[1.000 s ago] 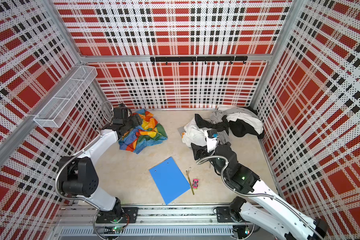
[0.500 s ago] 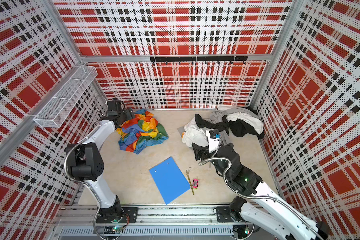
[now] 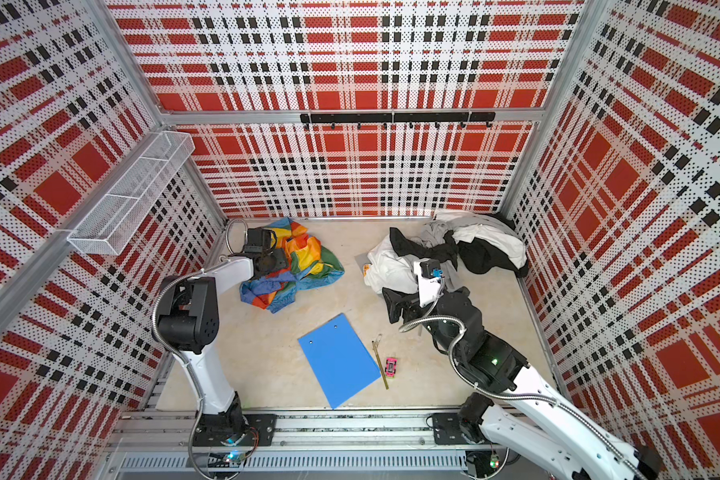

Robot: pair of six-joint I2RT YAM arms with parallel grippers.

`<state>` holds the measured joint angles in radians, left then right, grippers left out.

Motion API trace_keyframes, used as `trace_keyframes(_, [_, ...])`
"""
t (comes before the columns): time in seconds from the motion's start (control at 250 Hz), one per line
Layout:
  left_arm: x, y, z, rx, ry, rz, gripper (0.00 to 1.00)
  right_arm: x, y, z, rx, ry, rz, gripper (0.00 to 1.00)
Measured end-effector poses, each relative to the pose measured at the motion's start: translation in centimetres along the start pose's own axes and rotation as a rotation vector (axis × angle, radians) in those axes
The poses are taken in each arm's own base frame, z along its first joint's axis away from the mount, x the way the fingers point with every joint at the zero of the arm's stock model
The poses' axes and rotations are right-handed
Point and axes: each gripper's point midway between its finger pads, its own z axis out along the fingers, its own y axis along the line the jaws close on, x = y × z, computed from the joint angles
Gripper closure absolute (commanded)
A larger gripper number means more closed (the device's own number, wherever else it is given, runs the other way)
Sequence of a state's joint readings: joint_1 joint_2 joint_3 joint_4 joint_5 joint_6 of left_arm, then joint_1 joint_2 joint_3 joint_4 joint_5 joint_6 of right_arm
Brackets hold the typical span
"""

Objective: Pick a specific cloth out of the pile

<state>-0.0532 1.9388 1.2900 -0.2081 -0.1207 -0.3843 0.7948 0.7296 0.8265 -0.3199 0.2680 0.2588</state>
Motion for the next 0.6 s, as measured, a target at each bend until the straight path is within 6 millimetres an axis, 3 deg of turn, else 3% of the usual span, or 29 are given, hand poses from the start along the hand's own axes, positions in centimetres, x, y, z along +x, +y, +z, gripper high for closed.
trace_keyframes(0.168, [-1.2, 0.2, -1.4, 0.001, -0.027, -0.025, 0.29, -0.5, -0.1, -0.8, -0.003, -0.02, 0.006, 0.0])
trace_keyframes(0.404, [-5.7, -1.8, -7.2, 0.064, -0.171, -0.031, 0.26, -0.5, -0.1, -0.6, -0.004, -0.019, 0.006, 0.0])
trace_keyframes(0.508, [-5.8, -3.5, -7.9, 0.103, -0.184, -0.014, 0.26, -0.4, -0.1, -0.5, -0.004, -0.015, 0.005, 0.0])
trace_keyframes(0.6, [-4.5, -5.0, -7.2, 0.124, -0.154, 0.013, 0.25, -0.4, -0.1, -0.6, -0.004, -0.016, 0.005, 0.0])
